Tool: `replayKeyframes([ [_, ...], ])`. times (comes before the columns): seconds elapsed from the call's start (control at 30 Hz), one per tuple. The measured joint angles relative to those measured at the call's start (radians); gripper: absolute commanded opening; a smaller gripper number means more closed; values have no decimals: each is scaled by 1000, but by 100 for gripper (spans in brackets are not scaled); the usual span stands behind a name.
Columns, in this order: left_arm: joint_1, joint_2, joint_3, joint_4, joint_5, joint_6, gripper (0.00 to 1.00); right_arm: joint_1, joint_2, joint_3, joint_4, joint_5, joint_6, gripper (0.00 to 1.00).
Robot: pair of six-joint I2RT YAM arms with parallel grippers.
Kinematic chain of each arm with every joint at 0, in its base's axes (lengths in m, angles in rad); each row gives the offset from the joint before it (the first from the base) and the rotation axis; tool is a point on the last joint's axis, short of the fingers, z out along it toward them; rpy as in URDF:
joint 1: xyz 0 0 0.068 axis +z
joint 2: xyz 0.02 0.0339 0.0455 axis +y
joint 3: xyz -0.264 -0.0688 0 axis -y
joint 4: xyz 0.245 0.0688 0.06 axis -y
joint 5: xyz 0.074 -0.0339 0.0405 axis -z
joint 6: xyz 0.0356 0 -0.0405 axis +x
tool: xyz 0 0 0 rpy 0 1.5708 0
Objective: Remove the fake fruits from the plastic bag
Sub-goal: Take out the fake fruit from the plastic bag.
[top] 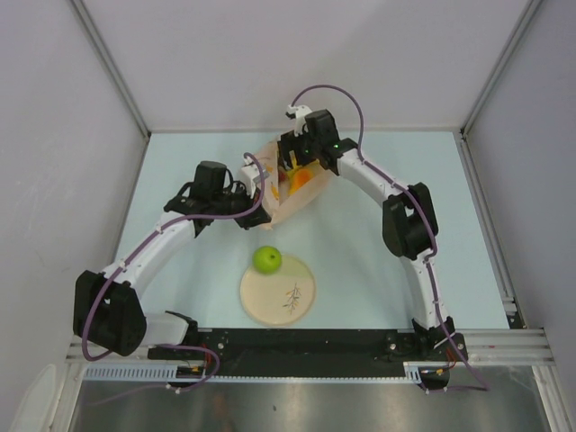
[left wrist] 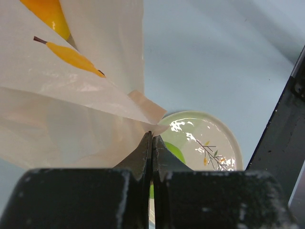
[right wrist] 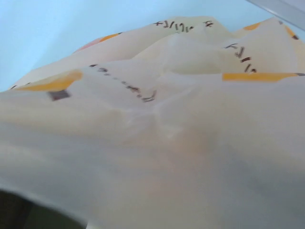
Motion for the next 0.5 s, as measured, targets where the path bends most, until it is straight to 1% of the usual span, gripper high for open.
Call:
replayKeyframes([
  [0.07, 0, 0, 0, 0, 0, 0, 0, 3, -10, -16, 3, -11, 13, 81],
  [0.13, 0, 0, 0, 0, 0, 0, 0, 5, -10, -31, 2, -21, 26, 81],
  [0.23, 0, 0, 0, 0, -1, 0, 0, 9, -9, -60, -8, -24, 48, 90],
  [0.27, 0, 0, 0, 0, -2, 0, 0, 10, -8, -67, -13, -20, 56, 94],
  [0.3, 0, 0, 0, 0, -3, 0, 0, 11, -8, -74, -17, -13, 66, 96],
  [0.37, 0, 0, 0, 0, -6, 0, 0, 12, -6, -85, -24, 13, 80, 99],
  [0.5, 0, 0, 0, 0, -9, 0, 0, 11, 19, -86, -26, 63, 92, 100],
])
